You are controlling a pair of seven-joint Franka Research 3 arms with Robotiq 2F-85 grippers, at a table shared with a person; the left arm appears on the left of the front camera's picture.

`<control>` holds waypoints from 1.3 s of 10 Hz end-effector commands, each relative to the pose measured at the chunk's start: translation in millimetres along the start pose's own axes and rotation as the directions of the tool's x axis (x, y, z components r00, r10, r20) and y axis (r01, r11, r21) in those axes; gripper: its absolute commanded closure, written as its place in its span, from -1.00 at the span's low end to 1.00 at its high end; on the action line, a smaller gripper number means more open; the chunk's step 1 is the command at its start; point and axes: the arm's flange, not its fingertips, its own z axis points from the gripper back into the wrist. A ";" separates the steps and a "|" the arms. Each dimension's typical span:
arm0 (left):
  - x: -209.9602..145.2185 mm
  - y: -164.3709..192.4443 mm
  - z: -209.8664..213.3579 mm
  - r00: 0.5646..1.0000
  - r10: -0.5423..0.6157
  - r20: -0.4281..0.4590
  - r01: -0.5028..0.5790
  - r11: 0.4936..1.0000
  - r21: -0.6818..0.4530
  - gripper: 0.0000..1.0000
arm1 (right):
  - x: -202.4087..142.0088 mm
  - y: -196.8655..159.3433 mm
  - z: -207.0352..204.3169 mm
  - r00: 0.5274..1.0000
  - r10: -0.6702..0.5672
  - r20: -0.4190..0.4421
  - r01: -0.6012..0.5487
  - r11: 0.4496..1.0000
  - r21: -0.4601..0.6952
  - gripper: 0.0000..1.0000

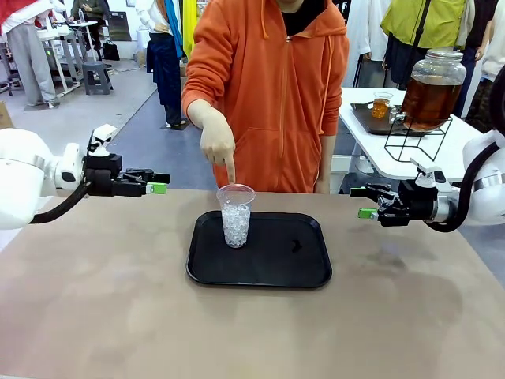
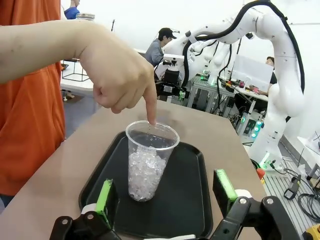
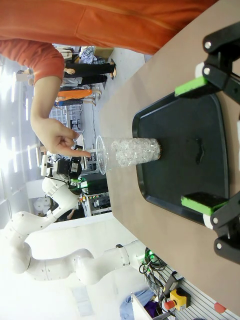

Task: Pour the drink into the iced cup.
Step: Pick up the iced cup indicated by the human and present it to them.

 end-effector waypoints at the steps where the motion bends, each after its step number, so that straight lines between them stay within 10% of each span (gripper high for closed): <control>1: -7.4 9.7 -1.6 0.996 -0.085 -0.010 0.085 0.996 -0.018 -1.00 | 3.4 -0.9 -1.6 1.000 -0.003 0.004 0.003 1.000 0.000 -1.00; 7: -32.9 42.7 -27.4 0.950 -0.311 -0.023 0.311 0.950 -0.027 -1.00 | 3.4 -0.9 -1.6 1.000 -0.003 0.004 0.003 1.000 0.000 -1.00; 13: -61.4 57.1 -77.3 0.966 -0.257 0.015 0.258 0.963 -0.081 -1.00 | 3.4 -0.9 -1.6 1.000 -0.003 0.004 0.003 1.000 0.000 -1.00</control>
